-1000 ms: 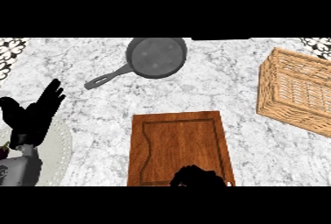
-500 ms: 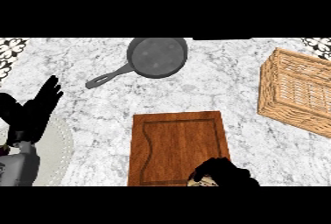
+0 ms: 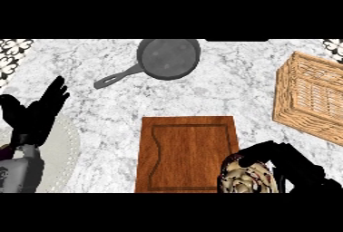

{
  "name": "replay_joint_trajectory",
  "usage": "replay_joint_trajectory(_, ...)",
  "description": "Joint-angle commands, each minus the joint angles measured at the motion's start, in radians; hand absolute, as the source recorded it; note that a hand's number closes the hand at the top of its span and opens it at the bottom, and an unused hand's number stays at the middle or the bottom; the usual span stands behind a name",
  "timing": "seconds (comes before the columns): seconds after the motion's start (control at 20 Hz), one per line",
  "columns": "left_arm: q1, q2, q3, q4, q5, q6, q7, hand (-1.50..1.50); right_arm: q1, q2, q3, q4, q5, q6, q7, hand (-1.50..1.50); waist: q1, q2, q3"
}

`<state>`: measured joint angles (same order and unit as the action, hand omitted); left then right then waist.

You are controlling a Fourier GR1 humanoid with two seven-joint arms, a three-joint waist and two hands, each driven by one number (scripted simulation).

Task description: Pick the cupcake from the cutting board and place it in the basket

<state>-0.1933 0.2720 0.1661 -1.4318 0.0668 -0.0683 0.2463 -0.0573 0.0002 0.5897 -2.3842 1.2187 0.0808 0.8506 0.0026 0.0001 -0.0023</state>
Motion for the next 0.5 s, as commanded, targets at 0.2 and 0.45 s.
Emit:
replay_joint_trajectory(0.2, -0.01, 0.006, 0.016, 0.008, 0.009, -0.006, 0.006, 0.0, -0.446, 0.0, -0.354, 0.011, -0.144, 0.242, 0.207, 1.5, 0.007, 0.002, 0.001)
replay_joint_trajectory(0.45, 0.014, -0.002, 0.014, 0.012, 0.011, -0.021, -0.02, 0.0, -0.488, -0.101, -0.67, 0.105, -0.244, 0.289, 0.065, 1.5, -0.001, 0.0, 0.003)
